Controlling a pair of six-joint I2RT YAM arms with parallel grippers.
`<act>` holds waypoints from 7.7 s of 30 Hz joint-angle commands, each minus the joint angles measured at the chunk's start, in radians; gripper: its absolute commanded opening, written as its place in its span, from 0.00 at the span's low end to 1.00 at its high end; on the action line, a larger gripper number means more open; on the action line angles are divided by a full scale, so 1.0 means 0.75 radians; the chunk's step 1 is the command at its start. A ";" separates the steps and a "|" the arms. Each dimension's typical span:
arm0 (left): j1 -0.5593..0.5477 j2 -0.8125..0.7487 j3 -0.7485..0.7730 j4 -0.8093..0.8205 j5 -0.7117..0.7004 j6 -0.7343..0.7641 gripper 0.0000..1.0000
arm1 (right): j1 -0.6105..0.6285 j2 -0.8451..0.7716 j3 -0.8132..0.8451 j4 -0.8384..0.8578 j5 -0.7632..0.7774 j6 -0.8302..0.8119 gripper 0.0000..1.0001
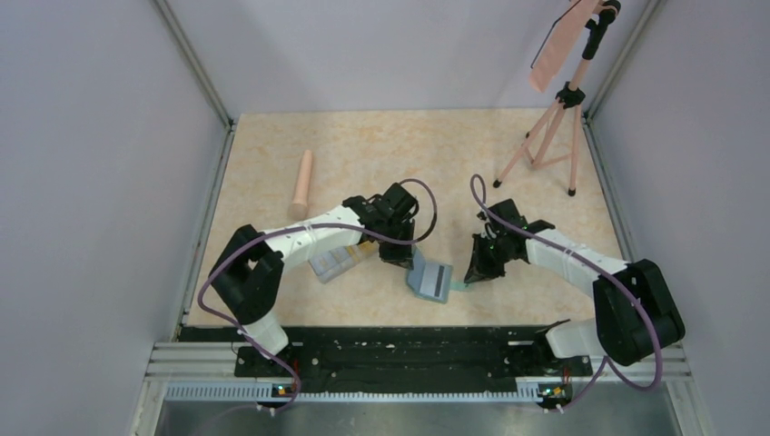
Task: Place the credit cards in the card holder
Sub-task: Close the card holder at the center of the board.
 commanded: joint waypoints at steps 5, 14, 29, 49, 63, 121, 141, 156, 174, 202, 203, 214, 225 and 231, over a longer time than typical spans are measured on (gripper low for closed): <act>-0.044 0.047 0.210 -0.475 -0.293 0.097 0.00 | 0.010 -0.069 0.109 0.033 -0.121 0.079 0.00; -0.176 0.282 0.338 -0.281 -0.072 0.054 0.42 | 0.007 -0.103 0.126 0.058 -0.170 0.136 0.00; -0.178 0.210 -0.006 0.192 0.143 -0.053 0.46 | 0.006 -0.041 0.045 0.307 -0.361 0.164 0.00; -0.140 0.092 -0.052 0.138 0.002 -0.085 0.36 | 0.113 0.399 0.128 0.383 -0.218 0.096 0.00; -0.186 0.122 0.056 0.343 0.163 -0.120 0.53 | 0.114 0.477 0.199 0.384 -0.253 0.082 0.00; -0.314 0.284 0.300 -0.170 -0.293 -0.034 0.00 | 0.114 0.491 0.192 0.337 -0.230 0.051 0.00; -0.214 0.058 0.009 0.137 -0.207 -0.112 0.00 | 0.113 0.466 0.189 0.320 -0.228 0.040 0.00; -0.181 0.082 -0.012 0.158 -0.177 -0.114 0.00 | 0.113 0.455 0.193 0.300 -0.225 0.026 0.00; -0.154 0.179 0.013 0.172 -0.136 -0.095 0.00 | 0.114 0.409 0.197 0.251 -0.198 0.002 0.00; -0.154 0.152 0.025 0.143 -0.177 -0.085 0.00 | 0.127 0.169 0.141 0.214 -0.300 -0.002 0.00; -0.154 0.143 0.022 0.156 -0.171 -0.084 0.00 | 0.129 0.171 0.139 0.216 -0.300 0.001 0.00; -0.150 0.051 0.006 0.186 -0.186 -0.084 0.00 | 0.139 0.156 0.142 0.237 -0.318 0.022 0.00; -0.148 0.096 0.010 0.124 -0.214 -0.068 0.00 | 0.165 0.205 0.143 0.280 -0.308 0.039 0.00; -0.150 0.128 0.019 0.092 -0.209 -0.073 0.00 | 0.185 0.253 0.169 0.291 -0.293 0.043 0.00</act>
